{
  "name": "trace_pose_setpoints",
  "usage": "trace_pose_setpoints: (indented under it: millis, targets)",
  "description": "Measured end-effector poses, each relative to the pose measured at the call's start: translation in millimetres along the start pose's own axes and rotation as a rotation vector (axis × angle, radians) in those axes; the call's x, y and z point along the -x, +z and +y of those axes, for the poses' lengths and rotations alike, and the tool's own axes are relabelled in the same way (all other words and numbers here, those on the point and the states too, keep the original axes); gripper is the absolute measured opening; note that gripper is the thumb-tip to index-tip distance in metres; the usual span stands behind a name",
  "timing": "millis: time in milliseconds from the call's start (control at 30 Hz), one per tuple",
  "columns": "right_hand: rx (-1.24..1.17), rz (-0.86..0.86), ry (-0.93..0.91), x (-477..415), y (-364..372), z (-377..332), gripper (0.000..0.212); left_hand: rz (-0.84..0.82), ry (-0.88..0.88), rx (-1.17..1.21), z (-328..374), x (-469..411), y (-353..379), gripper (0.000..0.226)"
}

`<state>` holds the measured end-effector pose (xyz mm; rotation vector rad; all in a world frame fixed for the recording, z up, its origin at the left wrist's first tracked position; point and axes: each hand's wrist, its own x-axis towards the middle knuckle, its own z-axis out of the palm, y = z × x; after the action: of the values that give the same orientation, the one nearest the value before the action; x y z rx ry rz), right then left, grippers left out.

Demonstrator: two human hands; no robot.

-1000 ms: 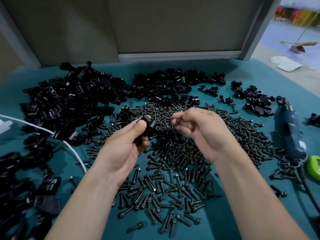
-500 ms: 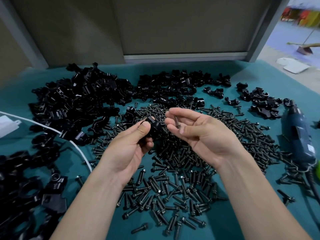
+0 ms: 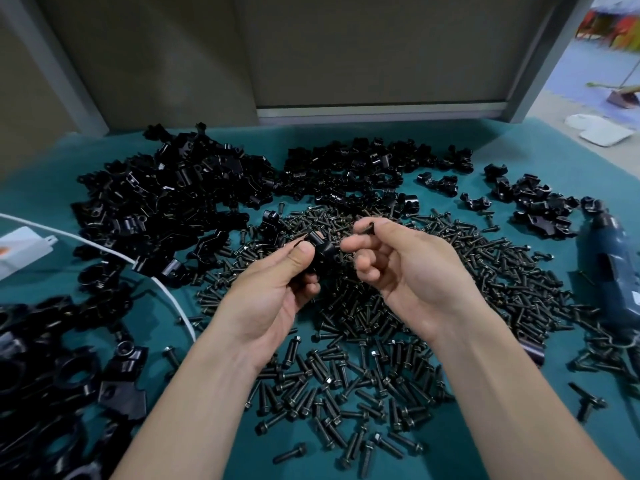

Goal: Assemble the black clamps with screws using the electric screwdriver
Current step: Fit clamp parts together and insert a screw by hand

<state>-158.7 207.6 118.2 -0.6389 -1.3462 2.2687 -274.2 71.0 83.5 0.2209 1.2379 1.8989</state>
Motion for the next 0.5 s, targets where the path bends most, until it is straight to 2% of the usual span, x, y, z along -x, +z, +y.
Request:
trace_pose_setpoints:
  millis: [100,233,500]
  targets:
    - [0.068,0.043,-0.040,0,2,3,0.023,-0.017,0.005,-0.037,-1,1,2,0.045]
    - [0.302,0.111,-0.183,1,6,8,0.024,-0.024,0.006,-0.060,0,4,3,0.047]
    - [0.647,0.077,-0.466,5,13,13,0.022,-0.082,0.061,-0.145,-1,6,2,0.039]
